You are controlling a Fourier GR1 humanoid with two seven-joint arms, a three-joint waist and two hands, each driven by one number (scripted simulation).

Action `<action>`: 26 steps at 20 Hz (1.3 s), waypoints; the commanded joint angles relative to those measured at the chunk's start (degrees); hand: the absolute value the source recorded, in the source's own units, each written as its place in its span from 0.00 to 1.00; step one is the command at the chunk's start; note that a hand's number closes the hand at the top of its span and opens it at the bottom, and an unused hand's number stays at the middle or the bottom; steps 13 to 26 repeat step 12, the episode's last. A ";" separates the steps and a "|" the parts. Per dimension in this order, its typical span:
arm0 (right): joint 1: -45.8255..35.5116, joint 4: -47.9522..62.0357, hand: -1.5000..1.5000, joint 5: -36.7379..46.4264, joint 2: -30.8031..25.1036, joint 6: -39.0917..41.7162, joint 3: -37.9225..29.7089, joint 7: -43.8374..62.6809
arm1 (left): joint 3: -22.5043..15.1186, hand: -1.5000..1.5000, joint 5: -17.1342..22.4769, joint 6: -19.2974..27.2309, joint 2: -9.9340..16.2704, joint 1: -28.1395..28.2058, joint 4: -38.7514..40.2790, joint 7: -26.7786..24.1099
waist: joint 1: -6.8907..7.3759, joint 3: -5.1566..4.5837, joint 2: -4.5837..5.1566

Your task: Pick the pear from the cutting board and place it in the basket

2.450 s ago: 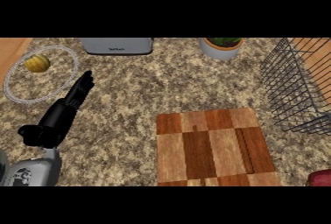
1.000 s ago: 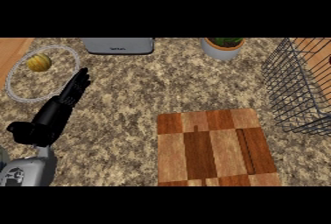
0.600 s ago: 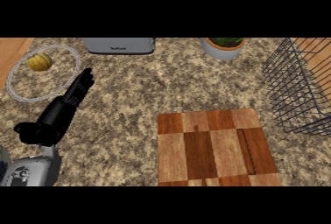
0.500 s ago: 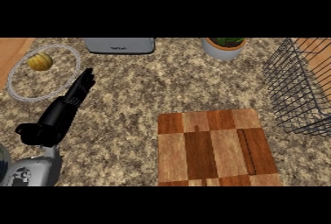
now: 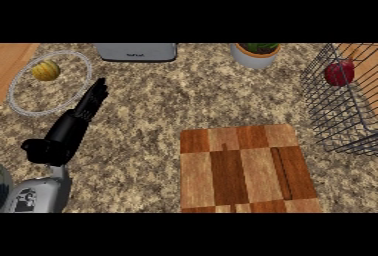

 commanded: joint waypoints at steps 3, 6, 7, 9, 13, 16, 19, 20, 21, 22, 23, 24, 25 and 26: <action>-2.97 1.32 0.00 -4.09 0.30 3.23 -2.20 -0.96 | -1.01 0.50 0.91 -1.13 -0.72 2.94 -3.26 0.80 | -0.08 -0.03 -0.21; -5.94 1.31 0.00 -6.17 -3.90 7.54 -3.40 4.24 | 0.04 0.50 0.99 -0.56 -0.23 2.49 -3.63 1.80 | -0.27 -0.06 -0.27; -2.21 1.31 0.00 -8.54 -3.25 7.81 -5.77 1.98 | 0.25 0.50 0.87 -1.31 0.72 2.28 -3.18 1.96 | -0.65 -0.05 -0.31; -7.72 5.31 0.00 -10.26 -5.65 8.79 -7.73 6.37 | -0.77 0.50 -1.30 1.04 -1.18 -0.32 0.98 -0.43 | -0.31 -0.03 0.02; -4.82 9.27 0.00 -12.78 -11.91 16.42 -10.22 8.83 | 0.86 0.50 0.67 -0.52 0.37 -0.49 -0.39 0.21 | -0.44 0.01 0.04; -4.82 9.27 0.00 -12.78 -11.91 16.42 -10.22 8.83 | 0.86 0.50 0.67 -0.52 0.37 -0.49 -0.39 0.21 | -0.44 0.01 0.04; -4.82 9.27 0.00 -12.78 -11.91 16.42 -10.22 8.83 | 0.86 0.50 0.67 -0.52 0.37 -0.49 -0.39 0.21 | -0.44 0.01 0.04; -4.82 9.27 0.00 -12.78 -11.91 16.42 -10.22 8.83 | 0.86 0.50 0.67 -0.52 0.37 -0.49 -0.39 0.21 | -0.44 0.01 0.04; -4.82 9.27 0.00 -12.78 -11.91 16.42 -10.22 8.83 | 0.86 0.50 0.67 -0.52 0.37 -0.49 -0.39 0.21 | -0.44 0.01 0.04; -4.82 9.27 0.00 -12.78 -11.91 16.42 -10.22 8.83 | 0.86 0.50 0.67 -0.52 0.37 -0.49 -0.39 0.21 | -0.44 0.01 0.04; -4.82 9.27 0.00 -12.78 -11.91 16.42 -10.22 8.83 | 0.86 0.50 0.67 -0.52 0.37 -0.49 -0.39 0.21 | -0.44 0.01 0.04; -4.82 9.27 0.00 -12.78 -11.91 16.42 -10.22 8.83 | 0.86 0.50 0.67 -0.52 0.37 -0.49 -0.39 0.21 | -0.44 0.01 0.04; -4.82 9.27 0.00 -12.78 -11.91 16.42 -10.22 8.83 | 0.86 0.50 0.67 -0.52 0.37 -0.49 -0.39 0.21 | -0.44 0.01 0.04; -4.82 9.27 0.00 -12.78 -11.91 16.42 -10.22 8.83 | 0.86 0.50 0.67 -0.52 0.37 -0.49 -0.39 0.21 | -0.44 0.01 0.04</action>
